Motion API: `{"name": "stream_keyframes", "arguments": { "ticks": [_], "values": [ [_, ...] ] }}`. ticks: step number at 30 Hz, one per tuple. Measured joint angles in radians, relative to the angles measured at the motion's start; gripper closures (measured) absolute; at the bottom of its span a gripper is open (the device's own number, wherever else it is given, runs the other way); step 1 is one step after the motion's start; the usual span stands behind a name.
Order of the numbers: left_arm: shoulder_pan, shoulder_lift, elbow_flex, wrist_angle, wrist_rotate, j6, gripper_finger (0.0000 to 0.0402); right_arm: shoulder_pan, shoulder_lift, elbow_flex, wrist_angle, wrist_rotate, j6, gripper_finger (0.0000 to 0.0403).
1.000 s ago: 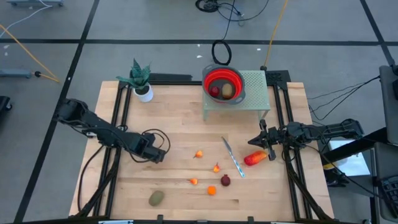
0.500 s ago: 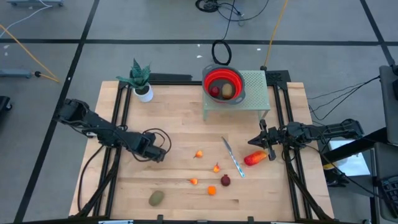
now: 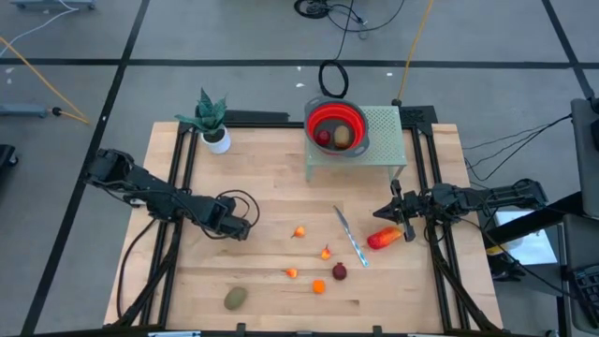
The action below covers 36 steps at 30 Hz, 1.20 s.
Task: Pick & Place Fruit
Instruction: Put the yellow orange peach into the red basket on the shelf
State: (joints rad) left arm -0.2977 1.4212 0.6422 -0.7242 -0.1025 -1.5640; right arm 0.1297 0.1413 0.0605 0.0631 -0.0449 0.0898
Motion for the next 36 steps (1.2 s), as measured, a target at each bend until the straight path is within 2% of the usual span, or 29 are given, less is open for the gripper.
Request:
{"name": "stream_keyframes", "arguments": {
  "ticks": [5, 8, 22, 31, 36],
  "values": [
    [0.000, 0.000, 0.000, 0.001, 0.000, 0.017, 0.0294, 0.000, 0.000, 0.000, 0.000, 0.000, 0.000, 0.0403],
    [0.000, 0.000, 0.000, 0.001, 0.001, 0.017, 0.0308, 0.000, 0.000, 0.000, 0.000, 0.000, 0.000, 0.0403],
    [0.007, -0.013, 0.001, -0.001, 0.009, 0.016, 0.0313, 0.000, 0.000, 0.000, 0.000, 0.000, 0.000, 0.0403],
    [0.028, -0.113, 0.001, 0.056, 0.004, 0.014, 0.0313, 0.000, 0.000, 0.000, 0.000, 0.000, -0.001, 0.0403],
    [0.044, -0.179, 0.002, 0.148, -0.018, 0.011, 0.0313, 0.000, 0.000, 0.000, 0.000, 0.000, -0.001, 0.0403]
  ]
}}
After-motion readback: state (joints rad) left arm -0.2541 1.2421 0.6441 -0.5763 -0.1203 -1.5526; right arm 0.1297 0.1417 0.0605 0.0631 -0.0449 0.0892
